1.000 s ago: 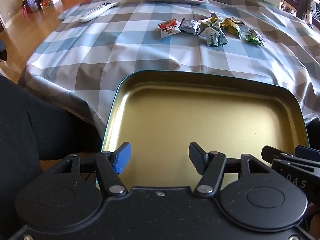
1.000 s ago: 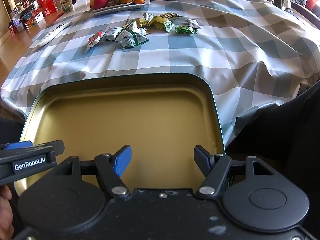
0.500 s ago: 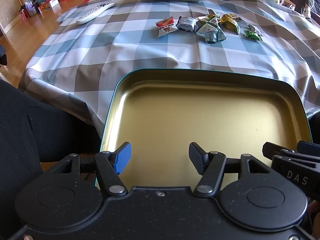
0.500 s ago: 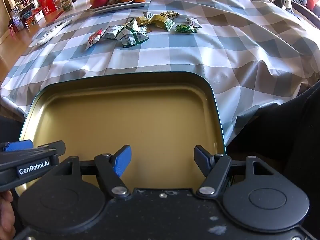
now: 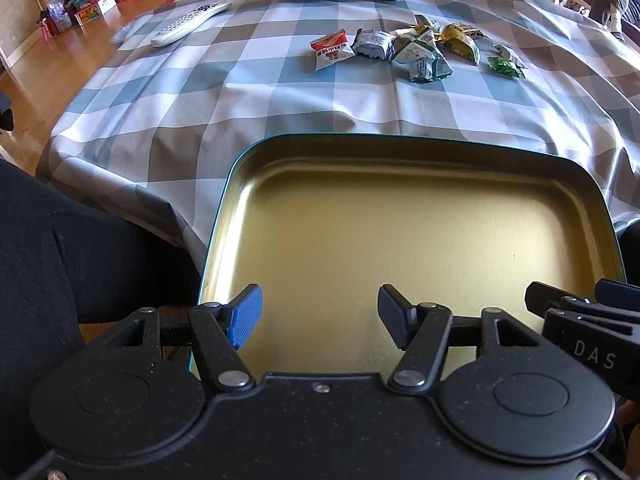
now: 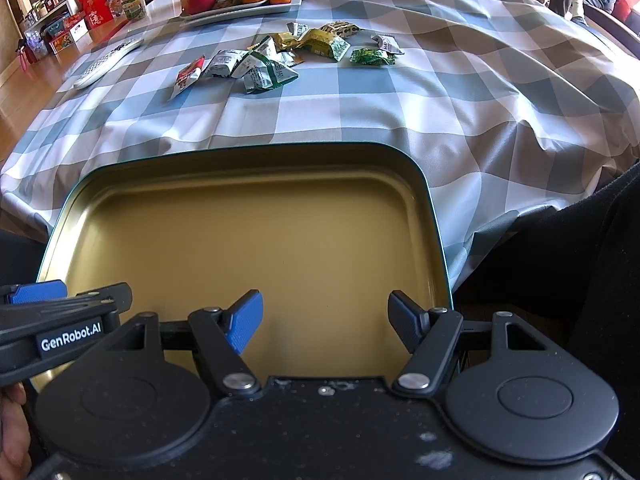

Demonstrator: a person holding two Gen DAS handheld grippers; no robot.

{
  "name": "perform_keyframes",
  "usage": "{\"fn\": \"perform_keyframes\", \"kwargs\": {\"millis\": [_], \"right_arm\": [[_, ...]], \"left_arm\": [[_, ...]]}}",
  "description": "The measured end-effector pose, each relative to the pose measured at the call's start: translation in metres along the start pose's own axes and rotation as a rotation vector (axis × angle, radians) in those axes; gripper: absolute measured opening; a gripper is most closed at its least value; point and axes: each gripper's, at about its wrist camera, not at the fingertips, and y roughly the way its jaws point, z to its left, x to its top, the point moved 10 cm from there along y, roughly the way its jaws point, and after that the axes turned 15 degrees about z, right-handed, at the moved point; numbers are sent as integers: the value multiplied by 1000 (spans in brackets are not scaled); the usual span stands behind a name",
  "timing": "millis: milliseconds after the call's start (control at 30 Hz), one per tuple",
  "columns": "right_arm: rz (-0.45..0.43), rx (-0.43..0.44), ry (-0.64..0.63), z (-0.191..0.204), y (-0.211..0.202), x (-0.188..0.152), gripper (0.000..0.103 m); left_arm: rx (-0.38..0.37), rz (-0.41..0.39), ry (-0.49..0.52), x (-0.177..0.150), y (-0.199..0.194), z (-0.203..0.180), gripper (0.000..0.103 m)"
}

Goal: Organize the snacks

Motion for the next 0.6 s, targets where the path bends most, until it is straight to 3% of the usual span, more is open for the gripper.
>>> {"fn": "perform_keyframes", "kwargs": {"millis": [600], "right_arm": [[1,-1,-2,1,-1,0,72]], "left_arm": [[1,3,2,-1,2,-2,66]]}}
